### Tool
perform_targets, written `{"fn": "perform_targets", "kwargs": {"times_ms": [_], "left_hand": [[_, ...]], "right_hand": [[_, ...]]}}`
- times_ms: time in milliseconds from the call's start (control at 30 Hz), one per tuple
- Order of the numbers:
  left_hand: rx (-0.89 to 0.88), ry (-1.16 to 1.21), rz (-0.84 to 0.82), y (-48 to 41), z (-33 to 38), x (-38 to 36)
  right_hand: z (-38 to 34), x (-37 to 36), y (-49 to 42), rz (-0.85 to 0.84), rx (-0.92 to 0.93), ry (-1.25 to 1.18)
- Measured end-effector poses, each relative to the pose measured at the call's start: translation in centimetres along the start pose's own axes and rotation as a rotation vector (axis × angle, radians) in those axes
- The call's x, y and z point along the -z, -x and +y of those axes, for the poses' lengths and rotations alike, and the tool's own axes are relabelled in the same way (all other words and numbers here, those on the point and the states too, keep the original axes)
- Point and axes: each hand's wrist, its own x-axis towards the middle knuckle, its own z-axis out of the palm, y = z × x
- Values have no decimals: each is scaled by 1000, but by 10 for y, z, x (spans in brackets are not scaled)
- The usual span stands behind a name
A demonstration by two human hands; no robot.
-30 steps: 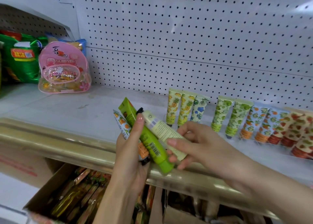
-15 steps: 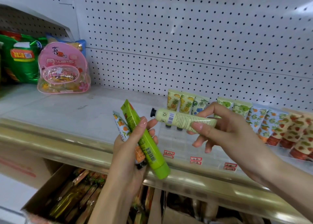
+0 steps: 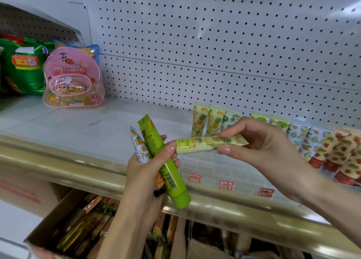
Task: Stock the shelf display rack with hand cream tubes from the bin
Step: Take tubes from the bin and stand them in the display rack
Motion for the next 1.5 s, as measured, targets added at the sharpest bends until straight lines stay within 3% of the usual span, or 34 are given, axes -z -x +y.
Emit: {"fn": "perform_targets", "kwargs": {"times_ms": [300, 500, 667, 833, 1000, 1200, 1500], "left_hand": [[6, 28, -6, 0, 1, 2], [-5, 35, -2, 2, 2, 0], [0, 35, 1, 0, 3, 2], [39, 86, 26, -2, 3, 3], [33, 168, 67, -3, 7, 6], [22, 152, 26, -4, 10, 9], [24, 150, -17, -5, 12, 10]], "right_hand": [[-11, -3, -2, 45, -122, -101], [-14, -6, -11, 71, -384, -482], [-24, -5, -21, 13, -394, -279], [-34, 4, -43, 63, -228, -17], [-11, 0, -59, 81, -157, 361], [14, -16, -69, 55, -103, 615], [22, -22, -77, 38, -149, 572]]}}
